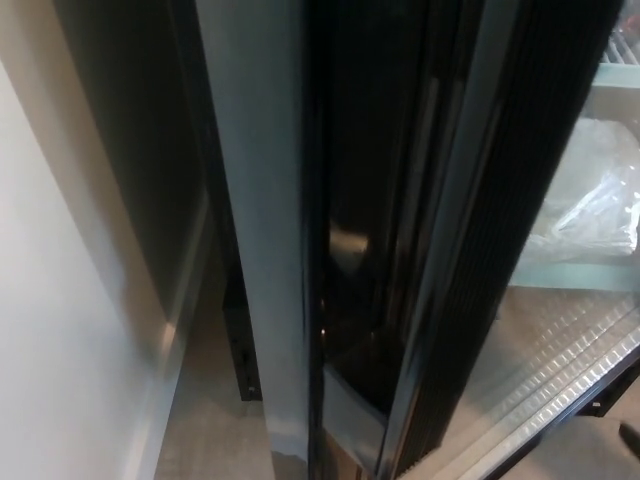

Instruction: The robot stands in front of a refrigerator with an opened door and closes the door by swing its right hand at the door

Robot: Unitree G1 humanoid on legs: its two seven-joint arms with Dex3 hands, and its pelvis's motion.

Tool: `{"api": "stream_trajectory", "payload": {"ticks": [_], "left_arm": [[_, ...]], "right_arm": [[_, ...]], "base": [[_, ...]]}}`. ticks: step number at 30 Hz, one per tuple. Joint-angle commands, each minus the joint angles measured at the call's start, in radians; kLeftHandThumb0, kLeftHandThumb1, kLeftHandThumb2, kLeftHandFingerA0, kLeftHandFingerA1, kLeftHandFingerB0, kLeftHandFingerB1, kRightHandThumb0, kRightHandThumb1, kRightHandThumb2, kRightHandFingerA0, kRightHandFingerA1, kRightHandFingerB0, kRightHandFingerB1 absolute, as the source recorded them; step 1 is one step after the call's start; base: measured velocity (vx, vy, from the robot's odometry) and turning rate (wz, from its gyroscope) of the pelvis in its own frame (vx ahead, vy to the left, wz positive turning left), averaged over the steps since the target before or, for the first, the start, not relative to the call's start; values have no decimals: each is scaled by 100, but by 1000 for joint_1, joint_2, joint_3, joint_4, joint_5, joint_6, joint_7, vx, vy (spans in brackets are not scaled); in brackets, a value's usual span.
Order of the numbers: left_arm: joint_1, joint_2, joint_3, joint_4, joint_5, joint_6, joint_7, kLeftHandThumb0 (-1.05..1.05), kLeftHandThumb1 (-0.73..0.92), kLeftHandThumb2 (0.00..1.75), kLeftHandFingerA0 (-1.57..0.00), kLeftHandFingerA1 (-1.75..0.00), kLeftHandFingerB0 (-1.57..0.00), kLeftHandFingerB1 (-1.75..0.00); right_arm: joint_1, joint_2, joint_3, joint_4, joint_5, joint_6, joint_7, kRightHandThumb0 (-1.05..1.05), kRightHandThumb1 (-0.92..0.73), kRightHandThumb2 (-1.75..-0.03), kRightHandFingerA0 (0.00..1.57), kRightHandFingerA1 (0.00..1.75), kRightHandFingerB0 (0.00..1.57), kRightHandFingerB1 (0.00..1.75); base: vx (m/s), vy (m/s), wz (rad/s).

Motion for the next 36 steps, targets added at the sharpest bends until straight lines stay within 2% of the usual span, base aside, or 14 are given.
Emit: {"api": "stream_trajectory", "payload": {"ticks": [1, 6, 8, 9, 14, 15, 20, 22, 23, 28, 31, 33, 34, 36], "left_arm": [[54, 16, 11, 58, -6, -64, 35, -58, 82, 64, -30, -32, -23, -29], [61, 11, 15, 65, -10, -57, 37, -57, 81, 64, -29, -32, -22, -29], [56, 11, 10, 67, -5, -56, 40, -56, 82, 64, -30, -32, -23, -29], [50, 14, -1, 72, 9, -52, 49, -58, 81, 64, -30, -32, -23, -29], [58, 23, 0, 74, 7, -69, 37, -57, 82, 64, -30, -32, -23, -29], [56, 26, -7, 74, 17, -63, 46, -57, 82, 64, -30, -31, -23, -29], [45, 28, -1, 66, 9, -50, 39, -55, 82, 64, -29, -31, -22, -29], [51, 32, -7, 64, 15, -56, 37, -55, 82, 65, -28, -31, -22, -29], [54, 32, -6, 65, 14, -60, 34, -54, 82, 65, -28, -31, -22, -29], [56, 30, -7, 75, 15, -65, 39, -55, 82, 64, -30, -31, -23, -29], [66, 30, -7, 68, 14, -79, 43, -56, 82, 64, -30, -32, -24, -29], [62, 32, -14, 71, 23, -78, 55, -58, 81, 64, -31, -32, -24, -29], [61, 32, -13, 74, 23, -78, 55, -58, 81, 64, -31, -32, -24, -29], [61, 31, -9, 75, 16, -78, 47, -58, 81, 64, -31, -32, -24, -29]], "right_arm": [[186, 120, -349, -1055, 161, -61, -104, -71, -67, -103, 0, 24, 10, 28], [76, 111, -397, -1135, 137, -53, -116, -75, -68, -101, 4, 28, 8, 32], [36, 110, -400, -1158, 122, -40, -120, -73, -80, -66, 10, 26, 14, 24], [-40, 134, -392, -1180, 65, -28, -142, -36, -51, -108, 0, 50, 0, 48], [-98, 179, -410, -1184, -14, -63, -159, -35, -54, -110, 0, 50, 0, 49], [-110, 203, -403, -1184, -32, -73, -170, -70, -82, -64, 13, 27, 17, 26], [-156, 272, -392, -1184, -87, -99, -168, -75, -61, -99, 0, 30, 11, 37], [-158, 308, -362, -1184, -108, -131, -152, -86, -63, -98, 2, 31, 9, 39], [-178, 337, -288, -1184, -115, -148, -131, -70, -66, -60, 21, 31, 27, 32], [-243, 394, -48, -1184, -141, -134, -98, -71, -59, -60, 28, 32, 36, 33], [-505, 388, 21, -1032, -324, -59, -75, -48, -88, -66, 52, 77, 33, 36], [-458, 378, 0, -1001, -559, -135, -148, -85, -59, -100, 21, 57, 8, 41], [-338, 325, 45, -1031, -519, -124, -45, -92, -69, -97, 0, 0, 0, 0], [-223, 262, 110, -1078, -356, -70, 121, -92, -69, -97, 0, 0, 0, 0]], "base": [[0, 0, 0], [0, 0, 0], [0, 0, 0], [0, 0, 0], [0, 0, 0], [0, 0, 0], [0, 0, 0], [0, 0, 0], [0, 0, 0], [0, 0, 0], [0, 0, 0], [0, 0, 0], [0, 0, 0], [0, 0, 0]]}}
